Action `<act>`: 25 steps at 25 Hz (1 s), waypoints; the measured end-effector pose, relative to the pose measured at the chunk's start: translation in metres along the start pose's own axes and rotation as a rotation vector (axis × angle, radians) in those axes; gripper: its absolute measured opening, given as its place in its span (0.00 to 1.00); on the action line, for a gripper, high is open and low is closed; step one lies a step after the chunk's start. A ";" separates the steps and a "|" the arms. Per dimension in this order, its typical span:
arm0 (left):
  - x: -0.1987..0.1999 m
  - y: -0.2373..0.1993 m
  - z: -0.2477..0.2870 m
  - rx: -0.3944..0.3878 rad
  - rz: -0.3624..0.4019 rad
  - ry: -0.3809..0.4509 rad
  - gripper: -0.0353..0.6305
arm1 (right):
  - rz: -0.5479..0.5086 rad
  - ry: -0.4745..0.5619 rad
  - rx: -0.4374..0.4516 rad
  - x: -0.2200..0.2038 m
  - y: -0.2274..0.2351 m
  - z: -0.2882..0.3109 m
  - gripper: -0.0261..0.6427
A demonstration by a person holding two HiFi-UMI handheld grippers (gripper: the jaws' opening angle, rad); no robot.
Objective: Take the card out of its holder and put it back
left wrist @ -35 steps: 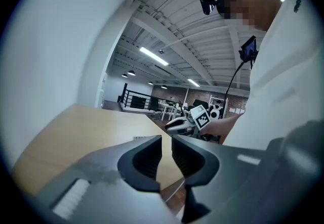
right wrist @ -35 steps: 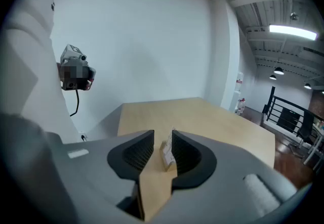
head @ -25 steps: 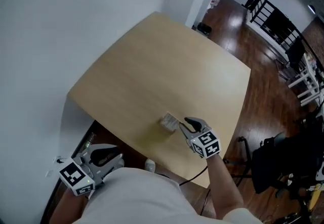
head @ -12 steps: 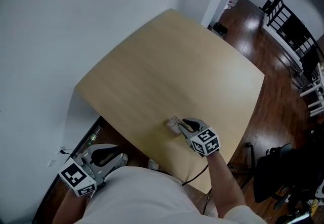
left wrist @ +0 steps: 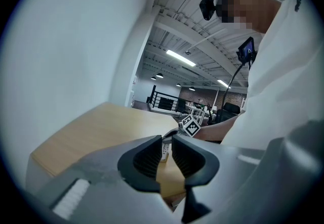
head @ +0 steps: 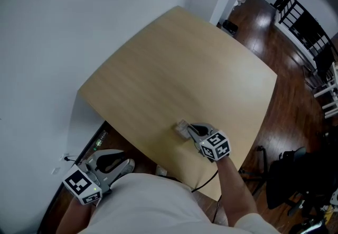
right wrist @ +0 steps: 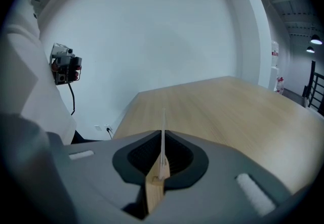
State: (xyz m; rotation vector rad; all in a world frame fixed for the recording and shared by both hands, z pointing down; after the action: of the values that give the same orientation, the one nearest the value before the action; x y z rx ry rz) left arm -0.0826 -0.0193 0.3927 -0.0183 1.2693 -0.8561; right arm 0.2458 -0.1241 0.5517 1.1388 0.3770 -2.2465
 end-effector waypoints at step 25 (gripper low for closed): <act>0.009 -0.025 -0.015 -0.086 0.023 0.001 0.15 | -0.013 -0.019 -0.019 0.046 0.002 -0.032 0.07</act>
State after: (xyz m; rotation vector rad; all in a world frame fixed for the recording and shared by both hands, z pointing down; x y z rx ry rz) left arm -0.1085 -0.0355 0.3919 -0.0717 1.3041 -0.7818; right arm 0.2461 -0.1273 0.4954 1.1079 0.3987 -2.2589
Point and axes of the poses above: the fingertips, and each gripper's own axes: z forward along the fingers, y to its right, x out of its top, the point moved 8 cm from there along -z, backward along the fingers, and after that the axes turned 12 degrees about -z, right-handed, at the moved point
